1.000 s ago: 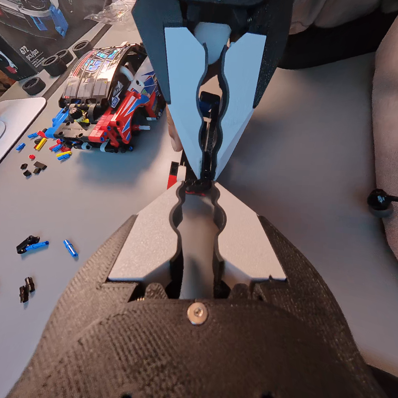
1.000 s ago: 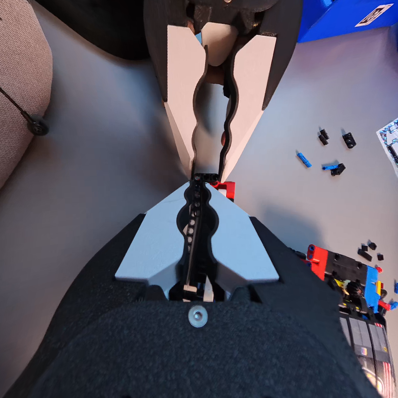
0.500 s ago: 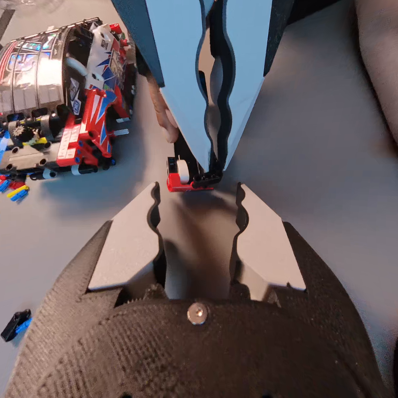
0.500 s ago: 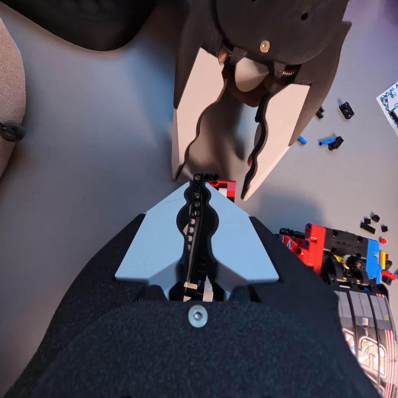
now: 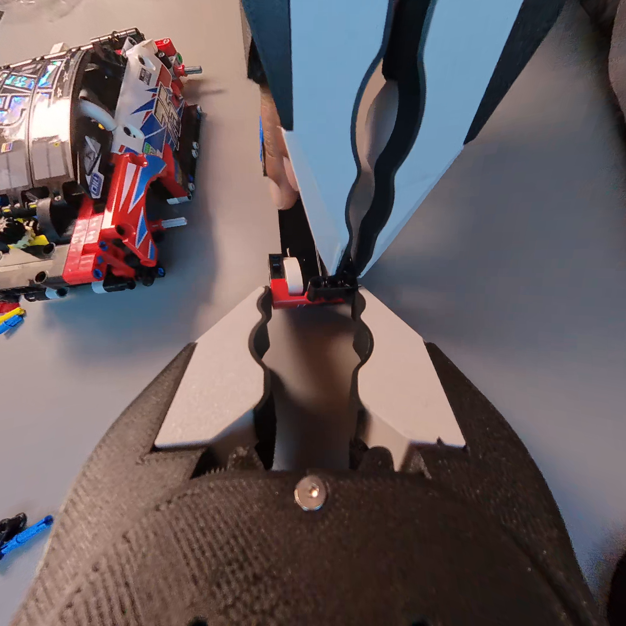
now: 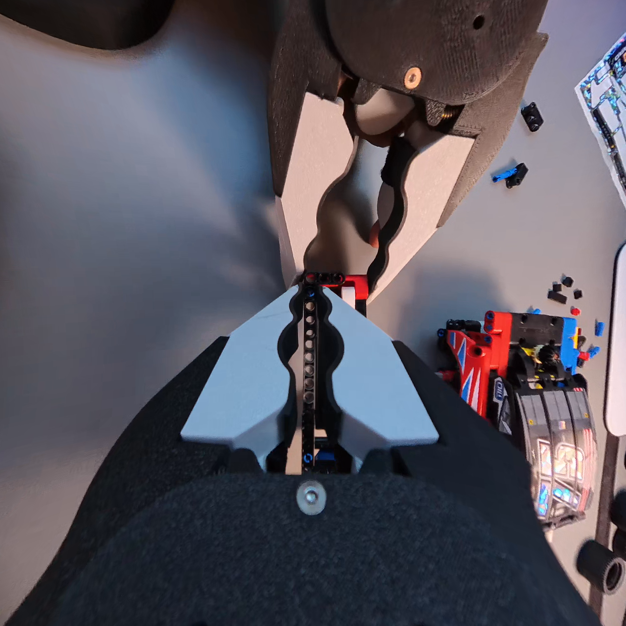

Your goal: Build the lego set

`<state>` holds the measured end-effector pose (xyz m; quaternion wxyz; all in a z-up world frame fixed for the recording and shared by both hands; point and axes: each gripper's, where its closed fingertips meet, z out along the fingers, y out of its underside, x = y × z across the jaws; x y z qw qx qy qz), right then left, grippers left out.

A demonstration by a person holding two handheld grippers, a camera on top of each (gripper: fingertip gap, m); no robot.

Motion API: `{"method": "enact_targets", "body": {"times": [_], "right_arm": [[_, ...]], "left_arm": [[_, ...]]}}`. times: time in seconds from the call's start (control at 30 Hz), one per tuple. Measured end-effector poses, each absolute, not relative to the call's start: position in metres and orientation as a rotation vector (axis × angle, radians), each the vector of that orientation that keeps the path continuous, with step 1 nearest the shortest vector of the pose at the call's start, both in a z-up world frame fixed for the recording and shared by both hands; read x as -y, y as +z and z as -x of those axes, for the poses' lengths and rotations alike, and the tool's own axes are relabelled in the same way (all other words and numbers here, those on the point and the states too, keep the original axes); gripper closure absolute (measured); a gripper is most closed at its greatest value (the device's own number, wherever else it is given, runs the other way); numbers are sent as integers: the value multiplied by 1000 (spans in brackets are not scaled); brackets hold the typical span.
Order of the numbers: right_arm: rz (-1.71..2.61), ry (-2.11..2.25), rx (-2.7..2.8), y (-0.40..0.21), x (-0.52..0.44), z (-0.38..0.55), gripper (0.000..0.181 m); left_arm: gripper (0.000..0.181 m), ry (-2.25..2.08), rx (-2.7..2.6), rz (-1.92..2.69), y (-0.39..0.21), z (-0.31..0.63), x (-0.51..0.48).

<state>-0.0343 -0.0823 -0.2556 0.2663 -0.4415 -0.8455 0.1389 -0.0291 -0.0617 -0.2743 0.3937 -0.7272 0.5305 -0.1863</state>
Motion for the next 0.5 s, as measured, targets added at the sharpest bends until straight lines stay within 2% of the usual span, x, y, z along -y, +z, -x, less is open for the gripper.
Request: {"method": "enact_targets", "body": {"times": [0.27, 0.5], "right_arm": [[1196, 217, 2319, -257, 91, 32, 177], [1162, 160, 2385, -259, 95, 36, 177]], "left_arm": [[135, -433, -1332, 1833, -273, 29, 71], [127, -483, -1354, 1833, -273, 32, 78]]}}
